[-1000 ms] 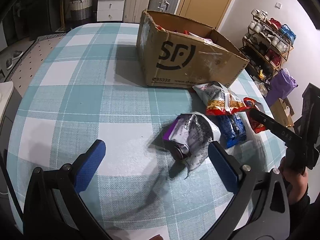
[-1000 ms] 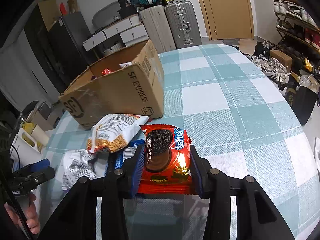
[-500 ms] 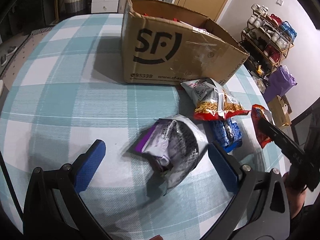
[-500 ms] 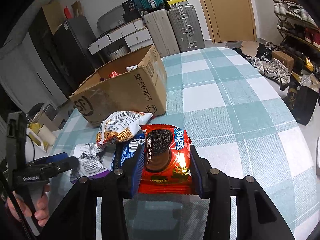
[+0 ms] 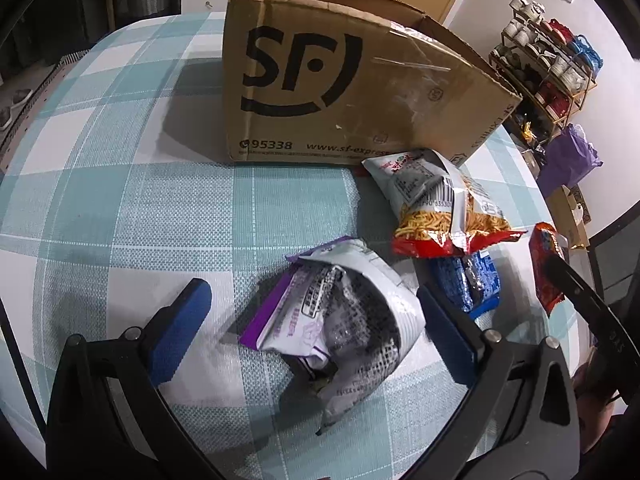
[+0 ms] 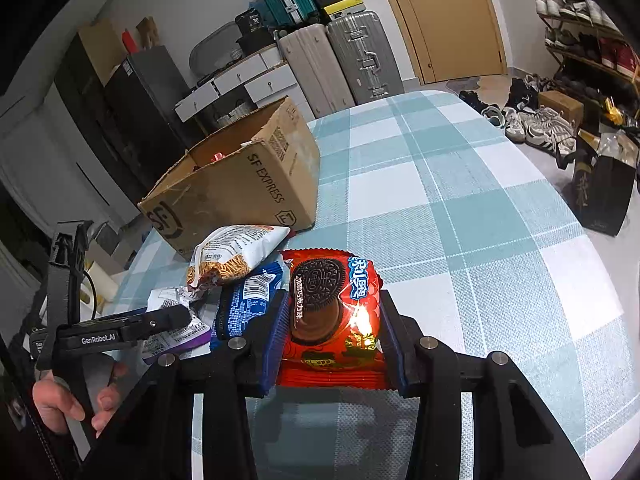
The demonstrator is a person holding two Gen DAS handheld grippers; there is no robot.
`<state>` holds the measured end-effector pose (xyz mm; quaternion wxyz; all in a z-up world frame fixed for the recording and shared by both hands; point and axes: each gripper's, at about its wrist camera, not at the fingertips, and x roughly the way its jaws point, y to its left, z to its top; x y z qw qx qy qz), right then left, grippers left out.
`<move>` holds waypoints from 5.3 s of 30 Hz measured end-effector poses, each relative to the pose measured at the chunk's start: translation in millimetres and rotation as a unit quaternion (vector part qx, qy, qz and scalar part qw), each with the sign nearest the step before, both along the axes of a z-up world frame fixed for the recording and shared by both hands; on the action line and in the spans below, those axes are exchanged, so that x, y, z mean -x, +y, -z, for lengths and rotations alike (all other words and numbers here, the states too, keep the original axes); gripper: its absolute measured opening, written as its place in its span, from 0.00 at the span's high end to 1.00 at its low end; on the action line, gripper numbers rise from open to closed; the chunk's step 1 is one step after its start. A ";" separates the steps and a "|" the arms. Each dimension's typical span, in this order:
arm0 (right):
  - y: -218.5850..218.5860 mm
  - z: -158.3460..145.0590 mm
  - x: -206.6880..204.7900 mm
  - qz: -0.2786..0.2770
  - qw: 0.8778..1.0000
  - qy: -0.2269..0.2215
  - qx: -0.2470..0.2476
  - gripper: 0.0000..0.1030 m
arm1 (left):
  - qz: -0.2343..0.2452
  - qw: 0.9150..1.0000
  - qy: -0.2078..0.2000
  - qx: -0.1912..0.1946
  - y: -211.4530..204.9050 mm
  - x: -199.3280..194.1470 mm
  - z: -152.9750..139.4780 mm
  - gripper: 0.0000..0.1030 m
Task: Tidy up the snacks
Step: 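Grasp the red Oreo pack with the right tool while the left tool lowers onto the white-purple bag, then grasp the white-purple bag with the left tool and lift both packs toward the box, then open both tools over the box to drop the bag and Oreo pack, then move both open tools back toward the blue pack and white bag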
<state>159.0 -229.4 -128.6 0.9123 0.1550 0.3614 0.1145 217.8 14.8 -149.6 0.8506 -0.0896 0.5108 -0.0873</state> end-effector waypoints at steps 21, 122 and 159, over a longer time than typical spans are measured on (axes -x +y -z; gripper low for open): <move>-7.0 -17.5 24.9 0.001 1.000 -0.023 -0.013 0.58 | 0.065 0.997 -0.030 -0.001 -25.3 11.3 -12.5 0.55; 87.0 -131.3 -168.2 -0.117 0.987 -0.087 0.068 0.17 | 0.038 0.996 -0.079 0.009 17.8 -153.6 -142.0 0.21; 82.6 -128.5 16.1 -0.103 0.985 -0.116 0.078 0.09 | 0.032 0.991 -0.125 -0.027 -7.9 41.4 -145.7 0.15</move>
